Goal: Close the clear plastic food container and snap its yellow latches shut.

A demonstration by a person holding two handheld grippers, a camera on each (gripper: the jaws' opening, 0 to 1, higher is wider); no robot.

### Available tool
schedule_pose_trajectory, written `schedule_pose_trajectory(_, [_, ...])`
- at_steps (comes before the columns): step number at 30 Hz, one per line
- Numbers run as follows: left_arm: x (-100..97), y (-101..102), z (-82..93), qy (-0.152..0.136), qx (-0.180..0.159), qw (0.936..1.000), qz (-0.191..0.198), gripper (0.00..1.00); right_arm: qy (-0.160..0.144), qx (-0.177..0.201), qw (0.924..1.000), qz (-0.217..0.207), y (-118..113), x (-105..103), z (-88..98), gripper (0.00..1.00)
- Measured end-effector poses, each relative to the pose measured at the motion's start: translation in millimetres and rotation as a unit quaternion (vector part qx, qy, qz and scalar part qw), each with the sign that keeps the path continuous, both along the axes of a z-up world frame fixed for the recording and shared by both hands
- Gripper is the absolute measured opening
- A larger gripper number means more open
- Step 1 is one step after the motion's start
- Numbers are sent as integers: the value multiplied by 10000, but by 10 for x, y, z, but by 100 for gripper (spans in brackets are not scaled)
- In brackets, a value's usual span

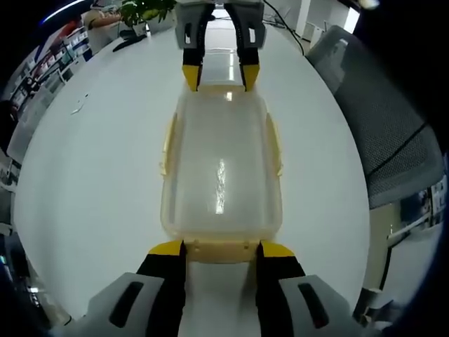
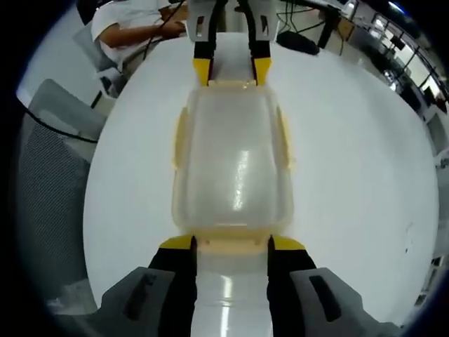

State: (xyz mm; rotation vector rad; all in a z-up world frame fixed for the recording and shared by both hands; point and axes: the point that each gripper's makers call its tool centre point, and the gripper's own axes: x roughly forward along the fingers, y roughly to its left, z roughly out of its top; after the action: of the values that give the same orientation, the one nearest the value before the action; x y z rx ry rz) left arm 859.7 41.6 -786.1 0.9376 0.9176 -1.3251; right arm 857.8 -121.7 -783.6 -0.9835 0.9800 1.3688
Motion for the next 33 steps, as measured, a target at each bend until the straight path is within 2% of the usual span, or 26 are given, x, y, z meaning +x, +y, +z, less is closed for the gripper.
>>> schedule_pose_trajectory(16, [-53,38,202,1,87,10000,7,33,122,225,9997,-52,39,-109,207,35])
schedule_pose_trajectory(33, [-131,-68,493,-145,111,9998,-51,32,-7,377,9993,-45,-61,-188,507,35])
